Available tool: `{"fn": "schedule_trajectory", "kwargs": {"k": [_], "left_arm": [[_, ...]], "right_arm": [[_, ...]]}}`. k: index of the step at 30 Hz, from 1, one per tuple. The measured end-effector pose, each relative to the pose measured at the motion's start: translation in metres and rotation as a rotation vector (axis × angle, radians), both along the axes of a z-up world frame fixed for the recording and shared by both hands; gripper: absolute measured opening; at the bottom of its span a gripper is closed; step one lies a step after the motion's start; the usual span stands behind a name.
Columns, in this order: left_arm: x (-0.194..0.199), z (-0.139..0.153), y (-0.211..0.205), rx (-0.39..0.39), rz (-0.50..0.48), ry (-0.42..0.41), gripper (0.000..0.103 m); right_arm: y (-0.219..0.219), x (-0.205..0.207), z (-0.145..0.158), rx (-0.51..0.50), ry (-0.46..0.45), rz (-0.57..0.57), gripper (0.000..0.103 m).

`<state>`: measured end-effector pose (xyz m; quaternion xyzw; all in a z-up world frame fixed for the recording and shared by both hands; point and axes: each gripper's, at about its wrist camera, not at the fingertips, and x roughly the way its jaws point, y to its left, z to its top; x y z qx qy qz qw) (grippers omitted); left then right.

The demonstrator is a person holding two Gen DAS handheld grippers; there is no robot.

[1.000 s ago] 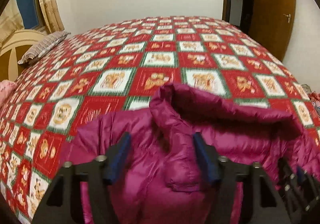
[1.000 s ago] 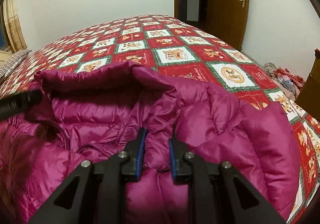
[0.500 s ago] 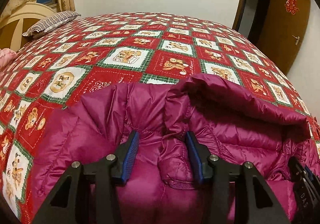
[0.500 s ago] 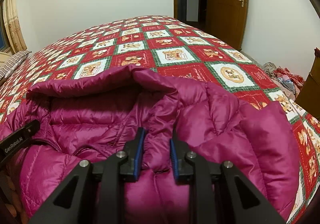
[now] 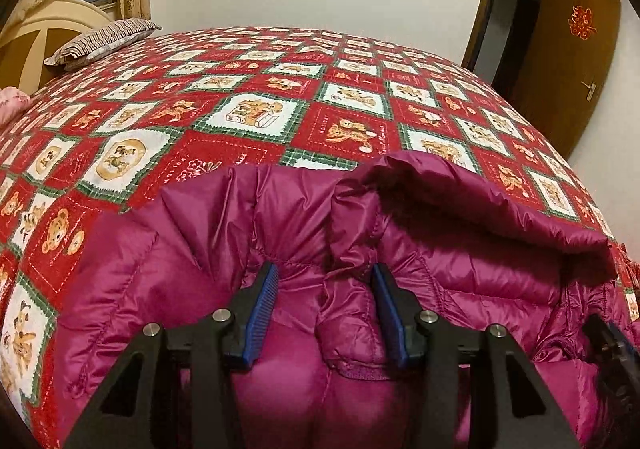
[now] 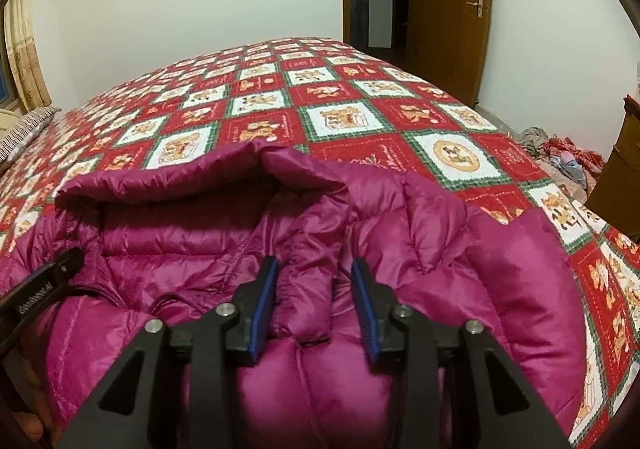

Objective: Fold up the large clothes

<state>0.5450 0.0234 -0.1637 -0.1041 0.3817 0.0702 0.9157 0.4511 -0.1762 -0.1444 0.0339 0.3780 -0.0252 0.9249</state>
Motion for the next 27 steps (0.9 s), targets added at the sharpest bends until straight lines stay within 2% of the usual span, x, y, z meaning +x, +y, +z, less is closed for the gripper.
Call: {"fn": "schedule_trajectory", "kwargs": {"k": [2,4,6,9,12,15,17,18,21,25,27], "left_arm": [[-0.001,0.000,0.000,-0.003,-0.001,-0.003,0.050],[-0.001,0.001,0.000,-0.001,-0.001,-0.003,0.050],[-0.001,0.001,0.000,0.004,-0.001,-0.003,0.050],[0.000,0.001,0.000,0.004,-0.001,-0.003,0.050],[0.000,0.000,0.000,0.004,0.000,-0.003,0.050],[0.000,0.000,0.000,0.004,0.000,-0.002,0.050],[0.000,0.000,-0.002,0.015,-0.003,0.003,0.051],[0.001,0.000,-0.003,0.024,-0.004,0.006,0.051],[0.000,0.004,-0.006,0.048,-0.022,0.024,0.051],[-0.011,0.019,-0.014,0.145,-0.062,0.048,0.051],[-0.021,0.035,-0.015,0.166,-0.071,0.032,0.051]], "right_arm": [[-0.007,-0.006,0.014,-0.006,-0.030,-0.025,0.042],[-0.012,-0.012,0.042,-0.039,-0.119,-0.068,0.046],[-0.012,-0.006,0.063,-0.057,-0.161,-0.073,0.047],[-0.010,0.025,0.081,-0.019,-0.135,-0.039,0.047],[-0.006,0.059,0.069,0.035,-0.039,-0.002,0.047],[0.002,0.075,0.031,0.019,0.106,0.053,0.047],[0.003,0.072,0.005,0.003,0.174,0.083,0.047],[0.005,0.068,-0.006,-0.026,0.180,0.100,0.047],[0.013,0.051,-0.012,-0.136,0.096,0.138,0.046],[0.012,0.048,-0.013,-0.152,0.073,0.131,0.046],[0.011,0.047,-0.013,-0.158,0.065,0.134,0.046]]}}
